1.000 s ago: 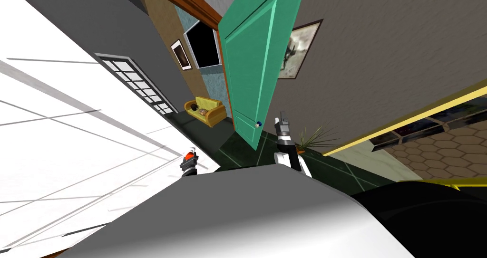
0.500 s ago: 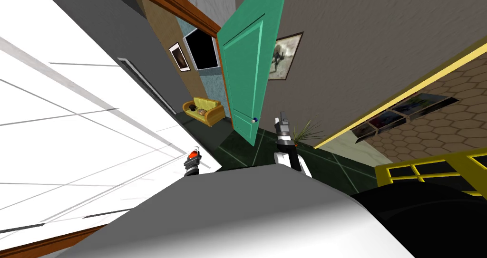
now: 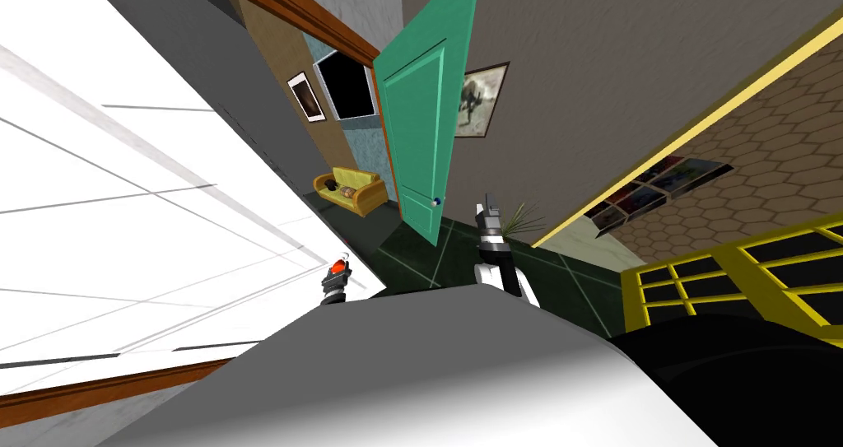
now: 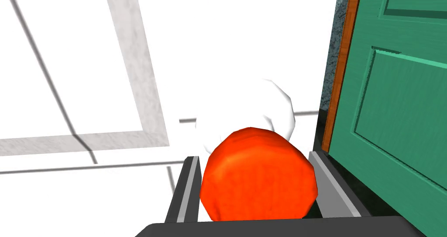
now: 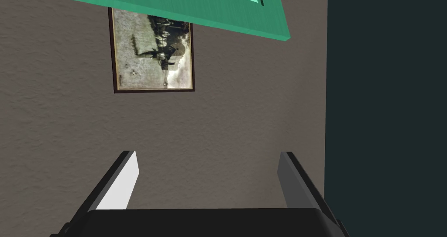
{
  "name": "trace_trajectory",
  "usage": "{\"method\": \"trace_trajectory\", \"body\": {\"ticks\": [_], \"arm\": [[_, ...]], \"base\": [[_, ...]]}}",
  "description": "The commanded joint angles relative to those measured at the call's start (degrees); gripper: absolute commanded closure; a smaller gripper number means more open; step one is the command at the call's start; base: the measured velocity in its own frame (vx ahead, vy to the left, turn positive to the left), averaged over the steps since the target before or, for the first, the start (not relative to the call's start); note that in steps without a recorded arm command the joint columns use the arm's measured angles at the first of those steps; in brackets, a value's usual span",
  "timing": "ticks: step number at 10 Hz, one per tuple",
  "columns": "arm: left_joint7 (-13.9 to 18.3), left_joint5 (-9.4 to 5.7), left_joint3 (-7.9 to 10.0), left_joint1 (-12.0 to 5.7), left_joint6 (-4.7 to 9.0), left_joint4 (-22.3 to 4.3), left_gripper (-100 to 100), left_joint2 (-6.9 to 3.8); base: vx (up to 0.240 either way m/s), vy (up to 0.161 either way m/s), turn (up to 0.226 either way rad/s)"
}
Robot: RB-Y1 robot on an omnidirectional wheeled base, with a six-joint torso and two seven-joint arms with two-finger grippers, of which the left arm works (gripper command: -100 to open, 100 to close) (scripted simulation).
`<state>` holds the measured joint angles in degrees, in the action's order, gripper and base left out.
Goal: Pull the door open
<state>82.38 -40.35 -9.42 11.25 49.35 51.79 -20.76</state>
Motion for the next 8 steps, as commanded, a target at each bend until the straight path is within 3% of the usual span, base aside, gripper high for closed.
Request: {"method": "trace_trajectory", "body": {"ticks": [1,3,4,8], "arm": [[1.06,0.71,-1.35,0.06,0.53,-0.02,100,-0.46],[1.82,1.41,-2.64,0.5,0.8,0.64,100,-1.02],[1.5,1.17,-2.18,0.11,0.67,0.0,100,-0.78],[4.47,2.81,-5.2,1.84,2.52,0.71,100,-2.98]], "base": [[-0.205,0.032,-0.05],[-0.22,0.012,-0.052],[-0.106,0.005,-0.021],[-0.199,0.016,-0.1]]}}
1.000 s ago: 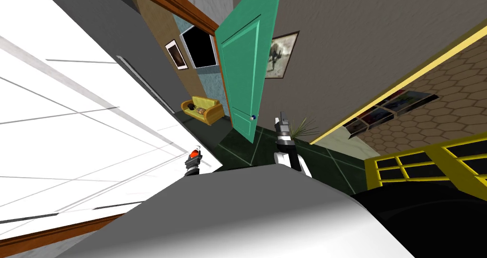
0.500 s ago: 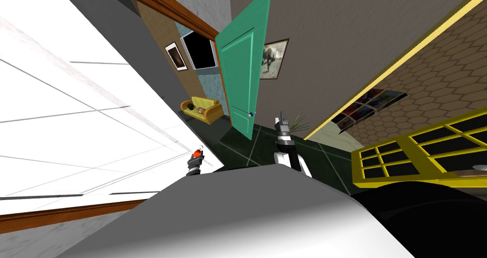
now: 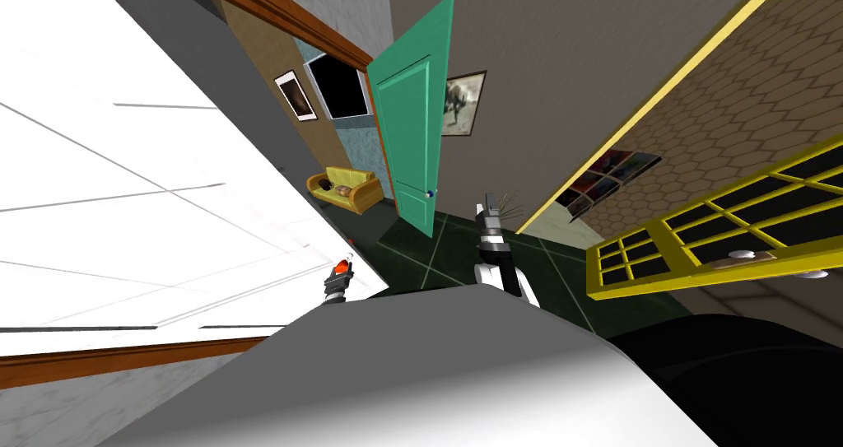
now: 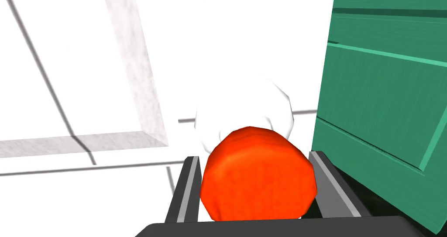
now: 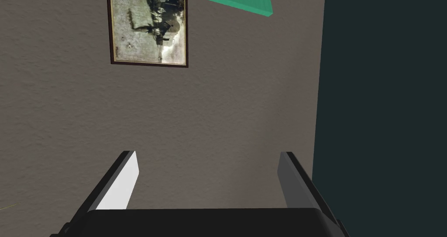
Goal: Pull the door open
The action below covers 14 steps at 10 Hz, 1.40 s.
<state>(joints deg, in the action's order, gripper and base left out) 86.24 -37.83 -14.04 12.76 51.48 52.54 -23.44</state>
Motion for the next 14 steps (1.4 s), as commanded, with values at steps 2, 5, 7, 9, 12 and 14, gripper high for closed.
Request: {"method": "trace_trajectory", "body": {"ticks": [2,5,7,9,12,14], "arm": [[1.91,0.99,-1.85,1.08,1.22,0.32,100,-1.34],[3.62,1.91,-3.51,2.06,2.32,0.79,100,-2.7],[4.31,2.24,-4.26,2.42,2.96,0.33,100,-3.21],[5.16,2.6,-4.98,2.82,3.91,0.14,100,-3.89],[7.07,3.42,-6.63,3.72,6.06,-0.28,100,-5.41],[8.19,3.89,-7.59,4.25,7.32,-0.52,100,-6.3]], "base": [[-0.2,0.019,-0.086],[-0.216,0.019,-0.08],[-0.115,0.017,-0.067],[-0.185,0.038,-0.107],[-0.209,0.022,-0.111],[-0.191,0.03,-0.12]]}}
